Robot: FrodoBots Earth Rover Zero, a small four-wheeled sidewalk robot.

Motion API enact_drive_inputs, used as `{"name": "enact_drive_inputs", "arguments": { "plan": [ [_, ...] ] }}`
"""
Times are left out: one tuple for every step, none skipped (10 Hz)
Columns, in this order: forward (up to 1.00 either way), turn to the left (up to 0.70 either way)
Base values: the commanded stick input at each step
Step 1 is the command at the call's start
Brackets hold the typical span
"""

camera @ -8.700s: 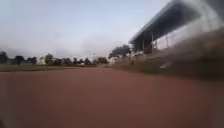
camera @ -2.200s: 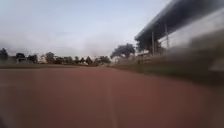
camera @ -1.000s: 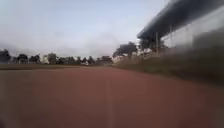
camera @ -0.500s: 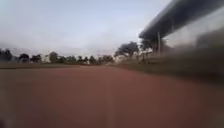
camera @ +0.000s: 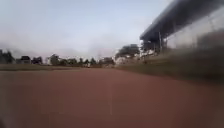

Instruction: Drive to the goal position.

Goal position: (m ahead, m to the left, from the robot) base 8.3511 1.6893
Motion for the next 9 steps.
{"name": "enact_drive_inputs", "arguments": {
  "plan": [
    [0.70,0.00],
    [0.70,0.00],
    [0.70,0.00],
    [0.70,0.00],
    [0.70,0.00],
    [0.70,0.00],
    [0.70,0.00],
    [0.70,0.00],
    [0.70,0.00]
  ]
}}
